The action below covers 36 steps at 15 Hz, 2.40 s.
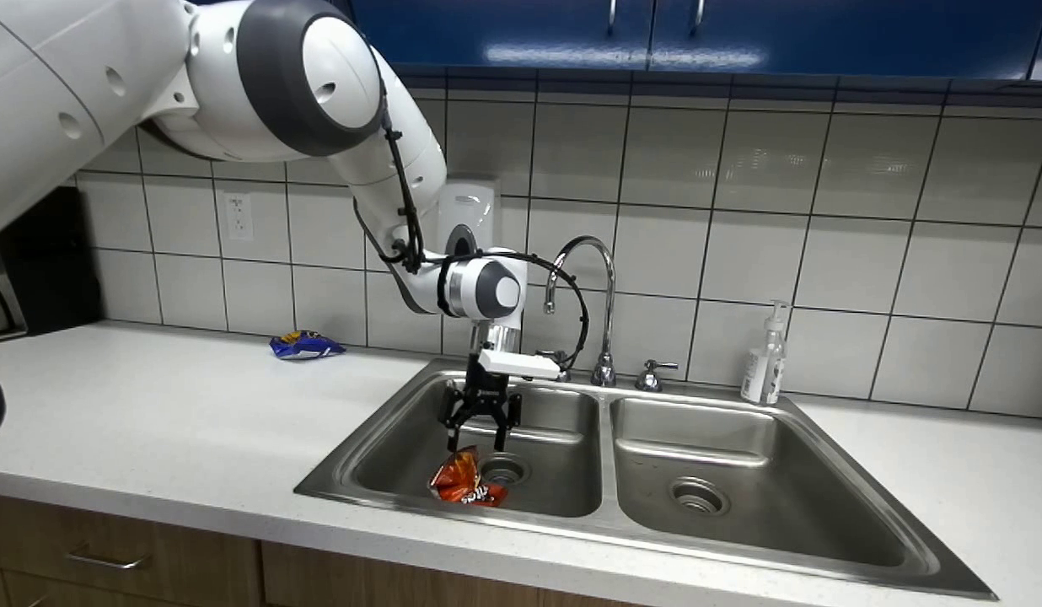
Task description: Place the red bag of doritos in the left sink
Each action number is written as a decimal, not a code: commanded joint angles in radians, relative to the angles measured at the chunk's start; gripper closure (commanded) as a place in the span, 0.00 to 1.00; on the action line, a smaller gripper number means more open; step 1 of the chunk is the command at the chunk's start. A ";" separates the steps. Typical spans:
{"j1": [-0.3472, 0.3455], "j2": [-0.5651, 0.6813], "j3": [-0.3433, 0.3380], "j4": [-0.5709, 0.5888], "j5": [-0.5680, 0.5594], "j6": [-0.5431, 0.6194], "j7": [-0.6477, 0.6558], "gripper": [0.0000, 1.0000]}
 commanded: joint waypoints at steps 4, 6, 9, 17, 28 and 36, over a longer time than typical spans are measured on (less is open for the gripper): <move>-0.021 -0.098 0.018 -0.021 0.000 -0.034 -0.015 0.00; -0.017 -0.128 0.016 -0.037 -0.001 -0.035 -0.010 0.00; -0.012 -0.176 0.010 -0.070 -0.003 -0.042 0.002 0.00; 0.003 -0.379 -0.003 -0.285 -0.011 -0.043 0.016 0.00; 0.076 -0.719 -0.001 -0.622 -0.001 -0.058 -0.005 0.00; 0.181 -0.944 0.001 -0.816 0.002 -0.111 -0.024 0.00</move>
